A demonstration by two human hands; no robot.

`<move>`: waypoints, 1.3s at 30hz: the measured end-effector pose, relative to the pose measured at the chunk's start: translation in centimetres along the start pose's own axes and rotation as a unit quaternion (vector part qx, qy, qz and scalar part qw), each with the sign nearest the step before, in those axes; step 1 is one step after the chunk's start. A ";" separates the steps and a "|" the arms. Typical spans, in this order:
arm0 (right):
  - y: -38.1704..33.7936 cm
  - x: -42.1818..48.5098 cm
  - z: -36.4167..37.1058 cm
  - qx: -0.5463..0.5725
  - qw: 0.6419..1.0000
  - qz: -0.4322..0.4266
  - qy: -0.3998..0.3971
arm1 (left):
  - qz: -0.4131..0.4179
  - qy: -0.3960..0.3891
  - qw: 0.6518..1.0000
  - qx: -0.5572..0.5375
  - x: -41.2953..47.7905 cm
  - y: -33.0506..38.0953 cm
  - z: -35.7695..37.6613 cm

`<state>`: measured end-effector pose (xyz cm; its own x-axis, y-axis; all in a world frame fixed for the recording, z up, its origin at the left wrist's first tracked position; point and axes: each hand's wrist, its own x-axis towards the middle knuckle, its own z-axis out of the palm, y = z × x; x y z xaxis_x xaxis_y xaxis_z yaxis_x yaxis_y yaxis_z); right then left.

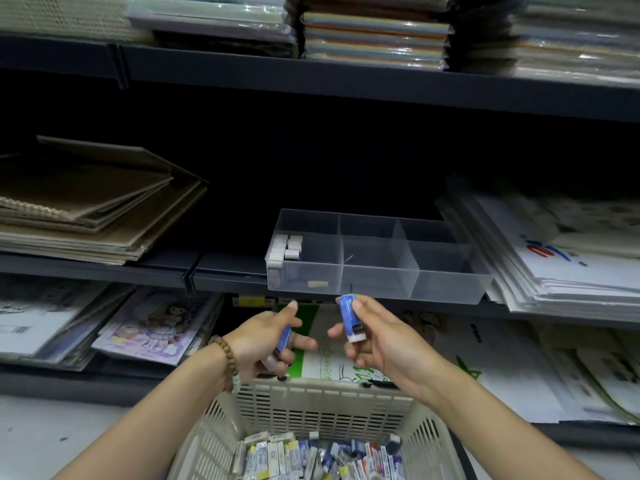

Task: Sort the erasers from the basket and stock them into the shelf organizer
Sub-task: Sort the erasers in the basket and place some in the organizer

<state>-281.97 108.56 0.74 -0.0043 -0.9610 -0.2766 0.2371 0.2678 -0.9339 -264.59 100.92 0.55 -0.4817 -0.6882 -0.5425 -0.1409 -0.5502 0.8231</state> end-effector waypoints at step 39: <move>-0.5 0.0 2.8 0.017 0.999 -0.034 0.013 | 0.291 0.010 0.949 -0.118 -1.3 0.9 0.9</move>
<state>-279.38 108.25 1.87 -0.0467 -0.9746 -0.2190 0.2678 0.1990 -0.9427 -264.85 101.77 2.17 -0.4019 -0.9156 -0.0130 0.3434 -0.1638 0.9248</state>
